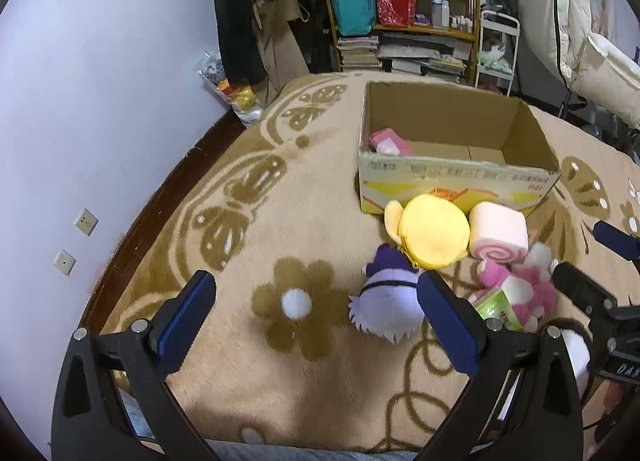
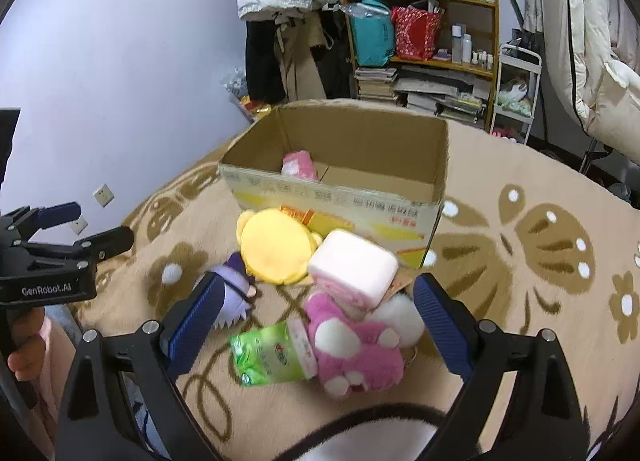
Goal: Organize soft objects
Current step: 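Withdraw both tools from the box back toward the remaining pile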
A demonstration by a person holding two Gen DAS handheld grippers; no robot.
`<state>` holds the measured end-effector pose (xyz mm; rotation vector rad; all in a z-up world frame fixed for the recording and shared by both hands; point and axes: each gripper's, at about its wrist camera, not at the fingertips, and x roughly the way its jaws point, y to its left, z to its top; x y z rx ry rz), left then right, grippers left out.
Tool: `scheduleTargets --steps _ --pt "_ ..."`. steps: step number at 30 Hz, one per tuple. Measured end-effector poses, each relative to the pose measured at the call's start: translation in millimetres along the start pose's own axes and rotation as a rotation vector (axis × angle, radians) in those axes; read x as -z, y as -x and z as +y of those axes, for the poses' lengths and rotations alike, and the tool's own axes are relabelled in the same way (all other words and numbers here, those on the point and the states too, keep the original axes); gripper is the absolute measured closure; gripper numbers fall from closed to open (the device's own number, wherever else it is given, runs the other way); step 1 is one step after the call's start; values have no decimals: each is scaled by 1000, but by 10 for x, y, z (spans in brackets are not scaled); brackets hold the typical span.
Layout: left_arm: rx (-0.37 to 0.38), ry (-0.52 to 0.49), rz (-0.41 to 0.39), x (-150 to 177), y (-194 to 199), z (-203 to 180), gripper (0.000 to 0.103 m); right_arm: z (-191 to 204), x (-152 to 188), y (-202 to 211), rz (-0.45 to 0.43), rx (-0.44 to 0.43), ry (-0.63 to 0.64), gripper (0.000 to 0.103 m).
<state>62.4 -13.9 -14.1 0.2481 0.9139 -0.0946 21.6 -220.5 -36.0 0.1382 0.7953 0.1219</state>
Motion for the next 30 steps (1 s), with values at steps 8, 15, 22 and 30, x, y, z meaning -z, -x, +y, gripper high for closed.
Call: scheduleTargets --steps 8,15,22,30 --pt "10 -55 78 110 -180 -148 3 88 174 -190 56 -1 24 4" --pt "35 -53 124 112 -363 -141 3 165 271 -369 111 -12 42 5" --pt "87 -48 188 84 -612 -129 3 257 348 -616 192 -34 66 12" --pt "137 -52 257 40 -898 -200 3 365 399 -802 230 -51 86 12"
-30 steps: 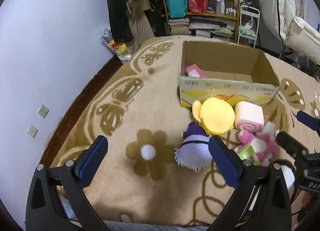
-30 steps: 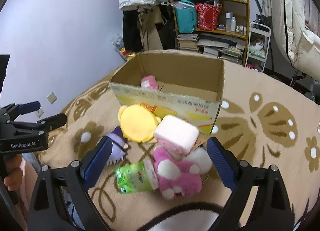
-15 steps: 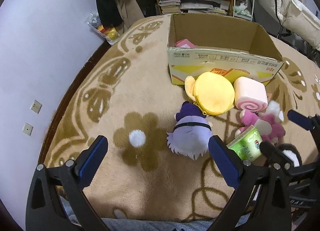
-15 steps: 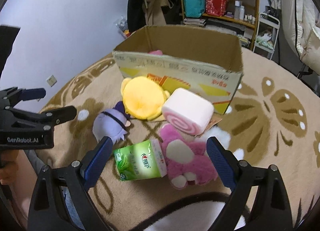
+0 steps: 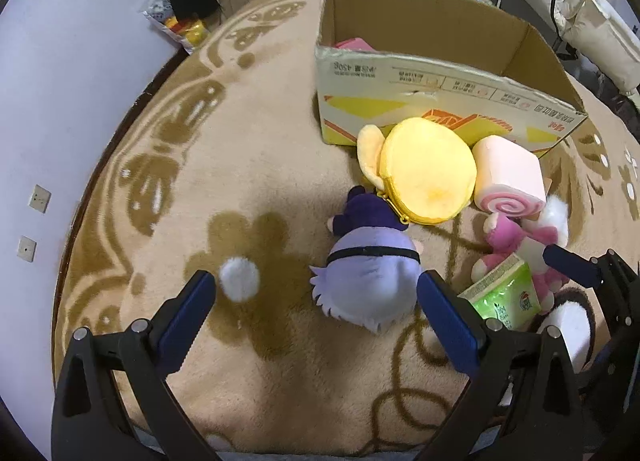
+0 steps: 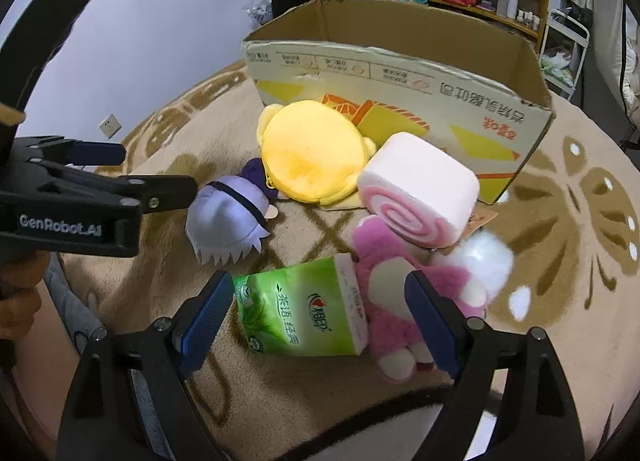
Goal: Organize soft objects
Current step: 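Withdraw both tools from the box back toward the remaining pile, then grasp the purple-white plush doll with the left tool while the right tool grasps the green tissue pack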
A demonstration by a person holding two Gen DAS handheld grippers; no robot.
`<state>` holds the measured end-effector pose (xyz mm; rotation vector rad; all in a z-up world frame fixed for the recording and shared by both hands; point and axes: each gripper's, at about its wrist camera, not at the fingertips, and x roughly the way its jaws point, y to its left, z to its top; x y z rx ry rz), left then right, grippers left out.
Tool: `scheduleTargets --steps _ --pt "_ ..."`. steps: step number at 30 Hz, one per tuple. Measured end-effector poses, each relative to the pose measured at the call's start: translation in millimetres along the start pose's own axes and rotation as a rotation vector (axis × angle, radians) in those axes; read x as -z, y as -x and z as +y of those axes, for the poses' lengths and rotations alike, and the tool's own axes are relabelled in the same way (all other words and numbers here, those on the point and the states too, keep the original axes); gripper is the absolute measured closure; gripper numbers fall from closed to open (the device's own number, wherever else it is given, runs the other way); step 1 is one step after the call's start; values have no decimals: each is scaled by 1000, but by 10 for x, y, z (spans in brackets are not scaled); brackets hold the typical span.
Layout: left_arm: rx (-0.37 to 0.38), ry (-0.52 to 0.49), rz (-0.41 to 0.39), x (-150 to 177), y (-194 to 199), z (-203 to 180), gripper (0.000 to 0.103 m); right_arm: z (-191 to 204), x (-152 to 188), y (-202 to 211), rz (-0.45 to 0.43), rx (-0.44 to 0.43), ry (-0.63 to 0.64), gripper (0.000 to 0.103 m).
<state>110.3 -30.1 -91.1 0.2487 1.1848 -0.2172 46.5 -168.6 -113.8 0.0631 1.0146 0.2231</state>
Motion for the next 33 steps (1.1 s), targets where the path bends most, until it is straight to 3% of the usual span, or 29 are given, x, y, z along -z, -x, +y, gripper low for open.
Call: scheduleTargets --steps 7,18,24,33 --pt "45 -20 52 -27 -181 -61 3 87 -5 -164 36 -14 22 11" --pt "84 -29 148 -53 -511 -123 3 319 -14 -407 43 105 155 10" --pt "94 -17 173 -82 -638 -95 3 277 -13 -422 18 118 148 22" --pt "96 -22 194 -119 -840 -127 6 220 -18 -379 9 109 147 25"
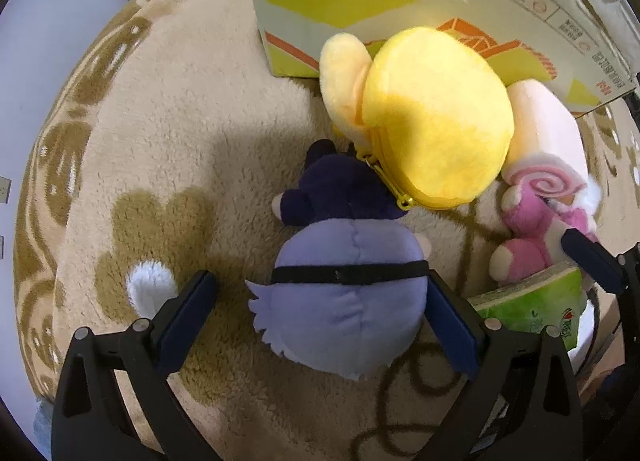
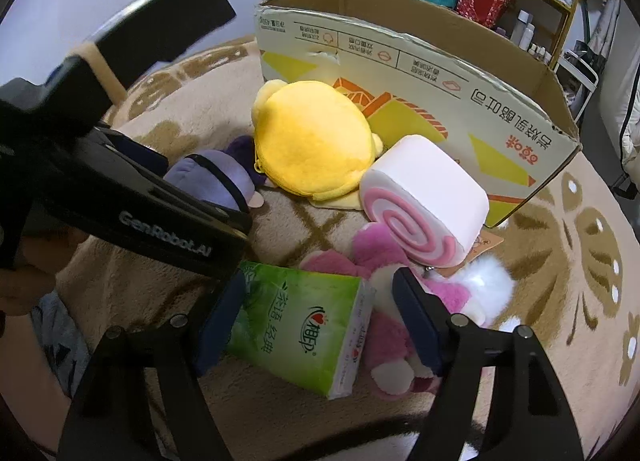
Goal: Organize soft objects
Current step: 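Grasp the purple-white plush doll with the left tool while the right tool grasps the green tissue pack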
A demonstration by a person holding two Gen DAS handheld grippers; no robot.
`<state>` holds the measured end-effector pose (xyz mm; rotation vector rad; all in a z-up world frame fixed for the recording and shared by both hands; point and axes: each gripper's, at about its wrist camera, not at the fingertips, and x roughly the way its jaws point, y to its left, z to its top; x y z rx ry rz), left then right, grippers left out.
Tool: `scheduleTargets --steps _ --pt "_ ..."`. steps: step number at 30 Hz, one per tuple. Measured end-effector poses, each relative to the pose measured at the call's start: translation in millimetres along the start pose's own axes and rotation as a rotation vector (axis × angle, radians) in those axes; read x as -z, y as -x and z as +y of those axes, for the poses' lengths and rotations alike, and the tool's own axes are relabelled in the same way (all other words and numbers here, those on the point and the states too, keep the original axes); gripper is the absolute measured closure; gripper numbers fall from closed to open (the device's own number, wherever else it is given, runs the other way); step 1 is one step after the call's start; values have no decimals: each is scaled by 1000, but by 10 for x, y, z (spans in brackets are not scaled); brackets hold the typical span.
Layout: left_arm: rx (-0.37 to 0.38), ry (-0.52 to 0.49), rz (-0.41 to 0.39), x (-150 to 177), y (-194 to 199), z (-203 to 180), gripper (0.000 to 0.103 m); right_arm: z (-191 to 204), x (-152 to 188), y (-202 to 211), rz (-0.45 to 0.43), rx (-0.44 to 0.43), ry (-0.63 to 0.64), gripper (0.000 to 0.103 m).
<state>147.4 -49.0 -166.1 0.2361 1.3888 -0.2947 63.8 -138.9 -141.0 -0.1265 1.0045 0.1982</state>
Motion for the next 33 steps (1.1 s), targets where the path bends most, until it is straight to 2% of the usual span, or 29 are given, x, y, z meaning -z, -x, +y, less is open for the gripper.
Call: scheduleTargets --steps 2,4,10,16,20,25,33 --pt "0 -5 -5 -7 0 -4 10 -6 1 16 -7 -6 -4 32" --pt "-2 -13 -12 12 -23 -43 16 -26 -3 36 -6 -32 -9 49" --pt "-38 -19 -32 43 49 -78 38 -246 -3 117 -13 -86 -100 65" --pt "-52 7 -69 129 216 -99 40 -332 -40 146 -29 -119 -142 71" --pt "-85 9 -115 217 381 -97 40 -360 -42 187 -38 -130 -158 72" --pt "-85 44 -161 290 570 -35 40 -445 -27 273 -53 -140 -185 74" --pt "-94 46 -219 420 839 63 40 -516 23 379 -76 -156 -225 75"
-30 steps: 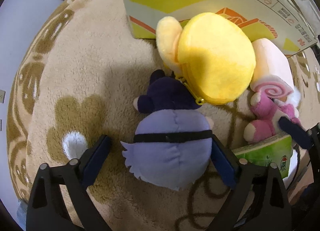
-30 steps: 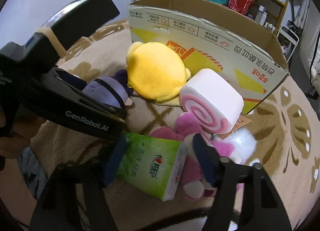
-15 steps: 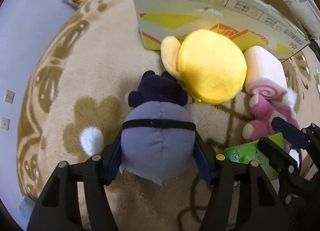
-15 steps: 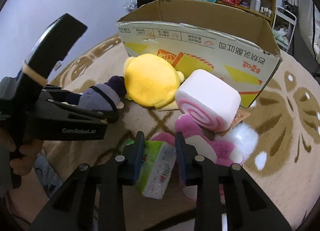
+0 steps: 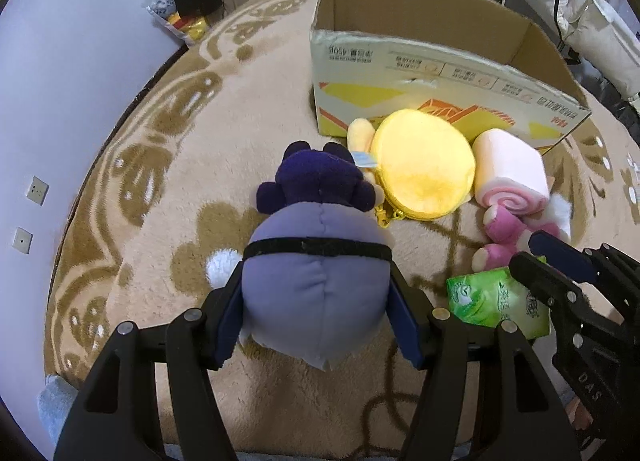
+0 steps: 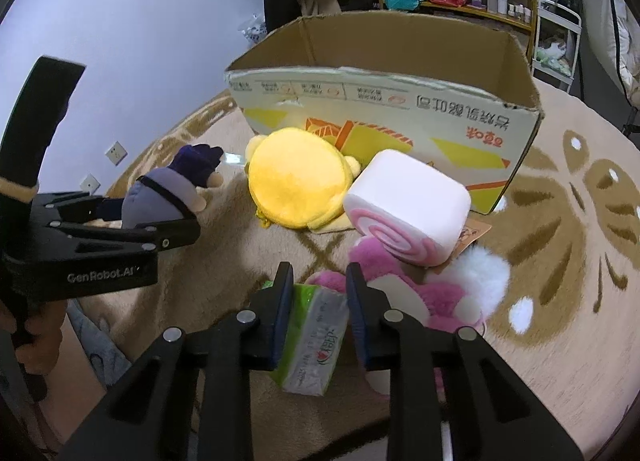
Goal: Organize soft objects
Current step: 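Grasp the purple-white plush doll with the left tool while the right tool grasps the green tissue pack, then carry the plush doll and green tissue pack over the box and release both inside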
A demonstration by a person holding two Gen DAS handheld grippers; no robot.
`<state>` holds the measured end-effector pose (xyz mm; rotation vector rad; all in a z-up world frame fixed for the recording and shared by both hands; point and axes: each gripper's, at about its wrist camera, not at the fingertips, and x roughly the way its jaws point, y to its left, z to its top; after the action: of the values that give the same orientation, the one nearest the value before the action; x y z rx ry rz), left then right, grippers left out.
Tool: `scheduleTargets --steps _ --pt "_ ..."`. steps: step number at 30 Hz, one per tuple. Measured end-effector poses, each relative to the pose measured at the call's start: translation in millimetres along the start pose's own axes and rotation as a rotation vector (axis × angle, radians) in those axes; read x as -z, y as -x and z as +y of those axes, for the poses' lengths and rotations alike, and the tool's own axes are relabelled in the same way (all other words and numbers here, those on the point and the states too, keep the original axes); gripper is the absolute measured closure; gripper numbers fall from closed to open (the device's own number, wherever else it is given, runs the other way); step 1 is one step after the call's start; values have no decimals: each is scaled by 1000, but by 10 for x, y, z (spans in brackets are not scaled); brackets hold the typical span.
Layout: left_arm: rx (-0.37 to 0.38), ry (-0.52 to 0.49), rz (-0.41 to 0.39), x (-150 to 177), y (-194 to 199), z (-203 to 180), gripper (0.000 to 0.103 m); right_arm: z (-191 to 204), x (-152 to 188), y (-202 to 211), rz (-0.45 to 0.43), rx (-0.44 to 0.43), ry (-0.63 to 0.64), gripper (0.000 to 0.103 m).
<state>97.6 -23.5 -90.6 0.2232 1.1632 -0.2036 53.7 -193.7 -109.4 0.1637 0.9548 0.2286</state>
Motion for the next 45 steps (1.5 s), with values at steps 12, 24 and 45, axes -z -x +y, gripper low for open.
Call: scheduleTargets --steps 12,24,45 --pt "-13 -12 -101 31 247 -14 40 -27 -145 299 -108 26 -4 78" --pt "-40 3 -216 -52 544 22 40 -49 -291 629 -202 55 0 79" --pt "-92 -53 -418 -645 1010 -234 40 -224 -988 1195 -411 126 35 80"
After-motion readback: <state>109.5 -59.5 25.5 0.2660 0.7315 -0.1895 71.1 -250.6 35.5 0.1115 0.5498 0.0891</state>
